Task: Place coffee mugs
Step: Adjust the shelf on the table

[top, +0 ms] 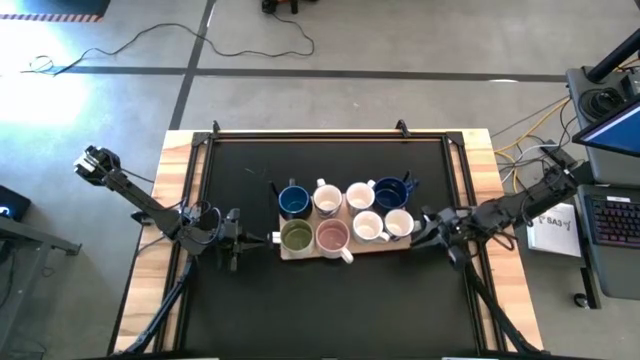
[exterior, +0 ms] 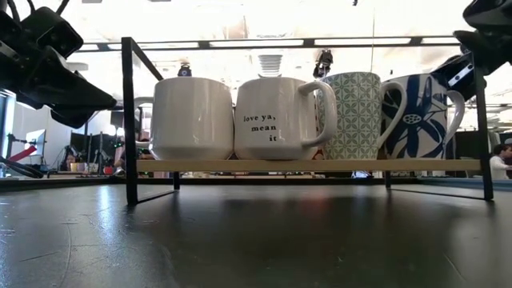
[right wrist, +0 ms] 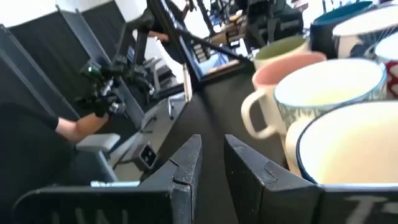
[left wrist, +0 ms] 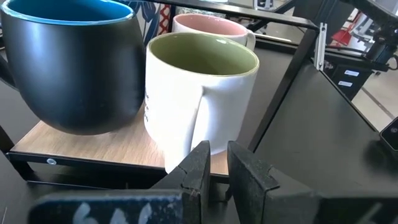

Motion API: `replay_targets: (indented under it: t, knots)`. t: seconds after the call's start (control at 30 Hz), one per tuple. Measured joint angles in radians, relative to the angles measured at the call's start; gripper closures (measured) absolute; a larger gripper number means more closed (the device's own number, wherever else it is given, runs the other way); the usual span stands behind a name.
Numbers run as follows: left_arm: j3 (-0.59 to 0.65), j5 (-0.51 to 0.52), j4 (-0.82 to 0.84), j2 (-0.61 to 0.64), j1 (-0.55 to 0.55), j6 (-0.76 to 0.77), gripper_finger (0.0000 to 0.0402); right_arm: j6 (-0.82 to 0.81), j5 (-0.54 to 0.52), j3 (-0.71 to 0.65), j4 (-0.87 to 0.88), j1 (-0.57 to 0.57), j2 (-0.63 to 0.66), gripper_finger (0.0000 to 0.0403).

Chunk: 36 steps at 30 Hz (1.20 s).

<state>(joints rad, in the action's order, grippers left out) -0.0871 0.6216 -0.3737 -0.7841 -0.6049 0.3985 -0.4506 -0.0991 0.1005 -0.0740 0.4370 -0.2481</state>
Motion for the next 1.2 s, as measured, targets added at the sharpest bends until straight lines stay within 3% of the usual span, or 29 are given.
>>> replay_targets:
  t: [0.47, 0.6, 0.87, 1.07, 1.2]
  knots:
    - [0.0, -0.004, 0.0, 0.0, 0.0, 0.075, 0.0364, 0.057, -0.048, 0.002, -0.031, -0.001, -0.009, 0.0344]
    - [-0.001, -0.036, -0.001, 0.0, 0.0, 0.135, 0.0364, 0.053, -0.067, 0.01, -0.028, -0.001, -0.009, 0.0344]
    - [-0.016, -0.09, -0.004, 0.0, 0.0, 0.11, 0.0364, 0.119, -0.106, 0.08, -0.026, -0.001, -0.008, 0.0344]
    - [-0.016, -0.09, -0.004, 0.0, 0.0, 0.093, 0.0364, 0.131, -0.304, 0.165, 0.175, -0.002, -0.009, 0.0344]
    - [-0.017, -0.09, -0.004, 0.0, 0.0, 0.077, 0.0364, 0.195, -0.317, 0.172, 0.202, -0.001, -0.009, 0.0344]
